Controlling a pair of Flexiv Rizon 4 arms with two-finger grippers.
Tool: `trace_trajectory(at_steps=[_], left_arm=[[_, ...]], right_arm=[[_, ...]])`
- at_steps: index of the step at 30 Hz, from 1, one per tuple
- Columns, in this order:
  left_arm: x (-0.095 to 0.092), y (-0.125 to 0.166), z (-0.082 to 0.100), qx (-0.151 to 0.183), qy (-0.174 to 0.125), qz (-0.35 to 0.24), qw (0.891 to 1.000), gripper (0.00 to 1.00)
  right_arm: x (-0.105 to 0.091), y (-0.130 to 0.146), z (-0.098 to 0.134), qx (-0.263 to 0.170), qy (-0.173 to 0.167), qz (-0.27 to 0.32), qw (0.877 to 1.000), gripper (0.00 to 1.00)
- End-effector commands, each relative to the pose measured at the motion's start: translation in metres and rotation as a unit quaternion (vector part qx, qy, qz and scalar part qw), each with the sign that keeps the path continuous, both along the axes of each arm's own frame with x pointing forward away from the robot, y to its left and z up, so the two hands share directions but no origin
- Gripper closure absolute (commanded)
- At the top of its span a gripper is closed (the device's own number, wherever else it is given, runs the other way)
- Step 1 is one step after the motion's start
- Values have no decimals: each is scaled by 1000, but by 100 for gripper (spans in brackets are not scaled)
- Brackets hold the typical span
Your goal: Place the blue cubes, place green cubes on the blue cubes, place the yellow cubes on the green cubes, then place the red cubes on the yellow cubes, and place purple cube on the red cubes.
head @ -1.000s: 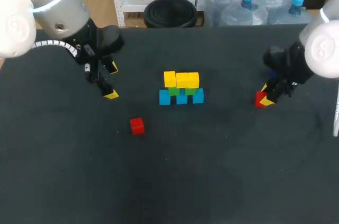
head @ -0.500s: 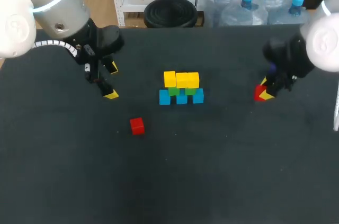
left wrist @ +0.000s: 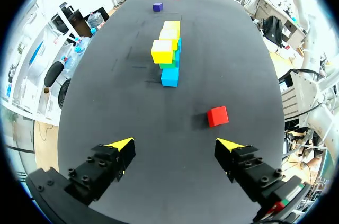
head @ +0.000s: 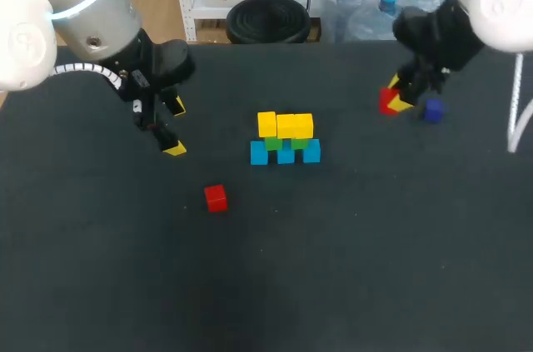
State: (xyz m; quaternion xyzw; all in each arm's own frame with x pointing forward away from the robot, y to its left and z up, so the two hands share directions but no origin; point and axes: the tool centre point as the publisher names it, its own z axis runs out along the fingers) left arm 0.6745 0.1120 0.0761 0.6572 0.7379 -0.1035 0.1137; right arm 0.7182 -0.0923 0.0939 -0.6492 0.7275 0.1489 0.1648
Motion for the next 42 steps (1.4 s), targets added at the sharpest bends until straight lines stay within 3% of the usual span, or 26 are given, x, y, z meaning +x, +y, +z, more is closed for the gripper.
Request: trace_trajectory(at_steps=[1, 14, 29, 42], left_arm=[[0, 1, 0, -1, 0, -1, 1000, 0], [0, 1, 0, -1, 0, -1, 1000, 0], [0, 1, 0, -1, 0, -1, 1000, 0], [0, 1, 0, -1, 0, -1, 1000, 0]], right_arm=[[7, 22, 3, -12, 8, 11, 1000, 100], [3, 65, 14, -12, 12, 27, 999, 100], [-15, 98, 22, 9, -7, 43, 999, 100], [-19, 118, 16, 8, -3, 55, 998, 100]])
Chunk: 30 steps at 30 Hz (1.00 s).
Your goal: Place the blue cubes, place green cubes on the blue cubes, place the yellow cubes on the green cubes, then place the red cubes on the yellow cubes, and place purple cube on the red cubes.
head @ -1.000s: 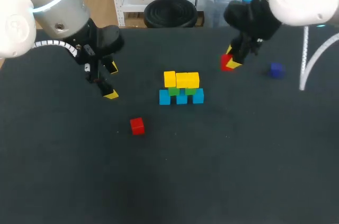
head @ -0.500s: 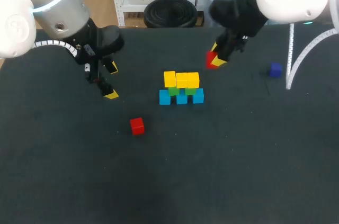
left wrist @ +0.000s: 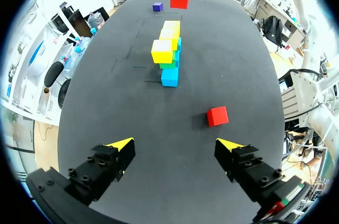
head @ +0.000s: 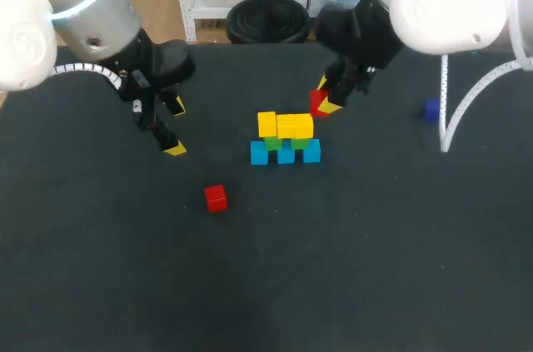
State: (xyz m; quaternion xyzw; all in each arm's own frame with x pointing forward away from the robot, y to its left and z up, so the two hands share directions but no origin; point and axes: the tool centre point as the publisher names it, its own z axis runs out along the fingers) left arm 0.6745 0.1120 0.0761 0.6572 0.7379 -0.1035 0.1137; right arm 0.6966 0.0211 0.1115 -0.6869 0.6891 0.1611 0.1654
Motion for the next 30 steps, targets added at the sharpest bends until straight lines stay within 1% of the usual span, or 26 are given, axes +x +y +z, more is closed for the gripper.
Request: trace_trajectory(at_steps=[1, 18, 30], left_arm=[[0, 1, 0, -1, 0, -1, 1000, 0], [0, 1, 0, -1, 0, -1, 1000, 0], [0, 1, 0, -1, 0, -1, 1000, 0]], right_arm=[[3, 6, -2, -1, 2, 1, 1000, 100], [-1, 25, -12, -10, 8, 10, 1000, 100], [-2, 32, -17, -13, 11, 16, 1000, 100]])
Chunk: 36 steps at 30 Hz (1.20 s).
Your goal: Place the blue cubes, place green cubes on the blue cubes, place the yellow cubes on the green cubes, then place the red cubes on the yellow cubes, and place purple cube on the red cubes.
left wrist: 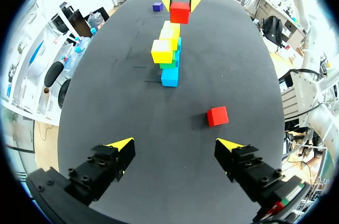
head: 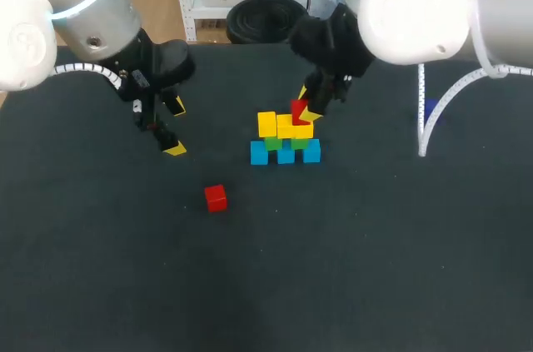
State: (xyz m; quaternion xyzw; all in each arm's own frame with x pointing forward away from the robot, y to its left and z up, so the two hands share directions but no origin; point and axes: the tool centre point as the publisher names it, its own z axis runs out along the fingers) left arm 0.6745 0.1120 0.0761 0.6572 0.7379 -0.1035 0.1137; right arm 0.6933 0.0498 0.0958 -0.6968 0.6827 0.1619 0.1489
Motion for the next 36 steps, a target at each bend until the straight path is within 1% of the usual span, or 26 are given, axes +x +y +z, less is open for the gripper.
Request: trace_trajectory(at_steps=[1, 36], left_arm=[[0, 1, 0, -1, 0, -1, 1000, 0], [0, 1, 0, -1, 0, -1, 1000, 0]], right_arm=[[2, 3, -2, -1, 3, 2, 1000, 100], [10, 7, -9, -6, 7, -5, 1000, 100]])
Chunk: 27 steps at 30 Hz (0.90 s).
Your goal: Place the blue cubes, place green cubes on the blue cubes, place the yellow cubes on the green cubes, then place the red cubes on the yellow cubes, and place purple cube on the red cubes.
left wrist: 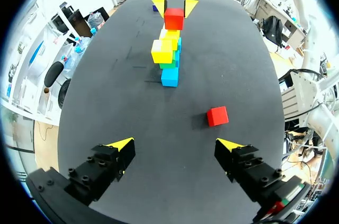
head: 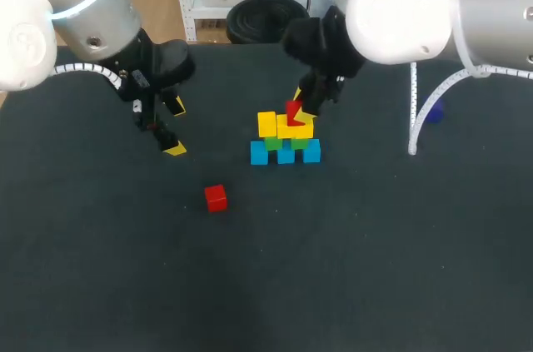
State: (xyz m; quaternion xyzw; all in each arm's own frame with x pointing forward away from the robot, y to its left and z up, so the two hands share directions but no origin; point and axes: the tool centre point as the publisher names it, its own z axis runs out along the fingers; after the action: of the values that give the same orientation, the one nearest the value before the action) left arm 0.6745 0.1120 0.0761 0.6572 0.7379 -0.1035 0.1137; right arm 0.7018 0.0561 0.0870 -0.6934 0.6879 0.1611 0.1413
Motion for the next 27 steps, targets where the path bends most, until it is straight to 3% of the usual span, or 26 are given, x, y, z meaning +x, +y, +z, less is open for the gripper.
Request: trace_trajectory(at_steps=[1, 27], left_arm=[[0, 1, 0, -1, 0, -1, 1000, 0], [0, 1, 0, -1, 0, -1, 1000, 0]], right_arm=[[2, 1, -1, 0, 2, 0, 1000, 100], [2, 0, -3, 0, 5, -2, 1000, 100]])
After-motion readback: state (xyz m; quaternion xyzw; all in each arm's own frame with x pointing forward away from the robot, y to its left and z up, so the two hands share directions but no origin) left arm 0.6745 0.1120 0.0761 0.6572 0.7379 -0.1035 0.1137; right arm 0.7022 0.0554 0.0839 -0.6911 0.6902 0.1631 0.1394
